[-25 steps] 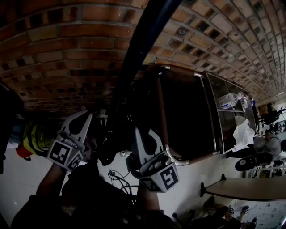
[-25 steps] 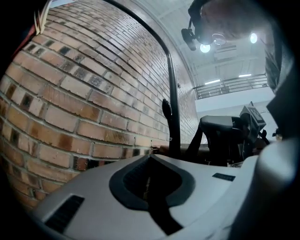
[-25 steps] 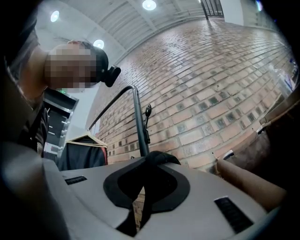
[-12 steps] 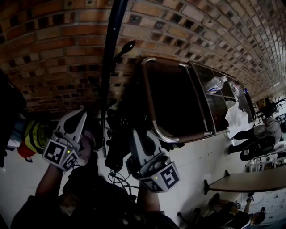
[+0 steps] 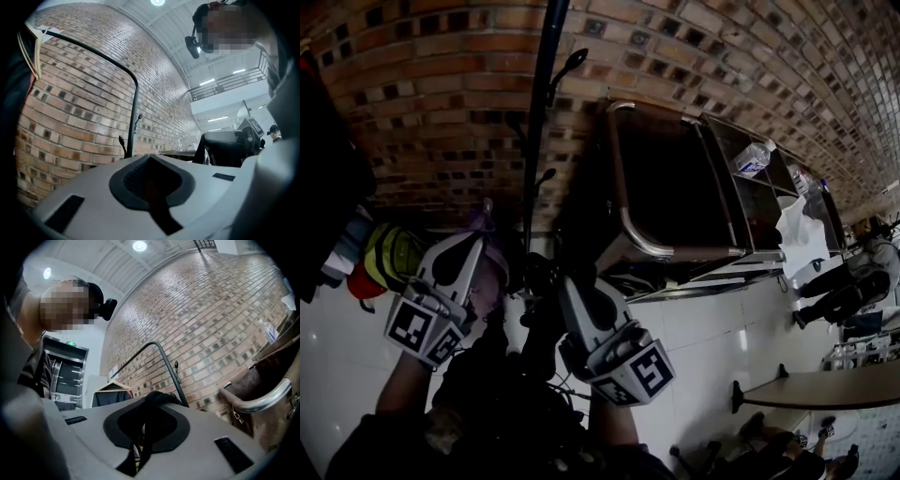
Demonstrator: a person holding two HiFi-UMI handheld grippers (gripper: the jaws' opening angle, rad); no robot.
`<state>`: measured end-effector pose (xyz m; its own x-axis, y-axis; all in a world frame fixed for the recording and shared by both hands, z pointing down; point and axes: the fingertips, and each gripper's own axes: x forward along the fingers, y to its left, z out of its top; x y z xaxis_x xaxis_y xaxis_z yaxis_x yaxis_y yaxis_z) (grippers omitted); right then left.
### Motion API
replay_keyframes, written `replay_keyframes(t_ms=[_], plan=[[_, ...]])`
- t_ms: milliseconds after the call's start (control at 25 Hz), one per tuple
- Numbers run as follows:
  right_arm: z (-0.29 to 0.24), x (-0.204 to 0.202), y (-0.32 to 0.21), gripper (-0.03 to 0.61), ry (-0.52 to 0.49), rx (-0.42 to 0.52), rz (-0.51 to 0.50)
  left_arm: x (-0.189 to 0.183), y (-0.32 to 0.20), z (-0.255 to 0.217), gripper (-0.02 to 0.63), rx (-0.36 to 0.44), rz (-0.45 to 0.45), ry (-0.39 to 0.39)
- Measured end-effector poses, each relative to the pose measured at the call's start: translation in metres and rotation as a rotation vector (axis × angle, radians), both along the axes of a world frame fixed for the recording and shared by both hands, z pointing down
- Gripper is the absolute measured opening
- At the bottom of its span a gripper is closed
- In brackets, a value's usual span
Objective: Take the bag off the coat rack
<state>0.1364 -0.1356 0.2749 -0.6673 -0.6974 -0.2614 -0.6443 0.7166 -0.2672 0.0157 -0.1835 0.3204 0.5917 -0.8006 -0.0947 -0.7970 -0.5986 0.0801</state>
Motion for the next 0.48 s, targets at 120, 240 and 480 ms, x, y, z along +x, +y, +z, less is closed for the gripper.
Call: replay_keyframes(t_ms=[120, 240, 480], plan=[[-0.006, -0.004, 0.020, 0.028, -0.015, -0.003, -0.015, 0.000, 0.016, -0.001, 0.017, -0.005, -0.002, -0.010], [-0.017, -0.010, 0.038, 0.028, -0.012, 0.006, -0.033, 0.001, 0.024, 0.002, 0.017, -0.011, 0.004, -0.015], [-0.031, -0.032, 0.064, 0.028, 0.043, 0.062, -0.066, -0.005, 0.043, -0.006, 0.018, 0.013, 0.024, 0.014]])
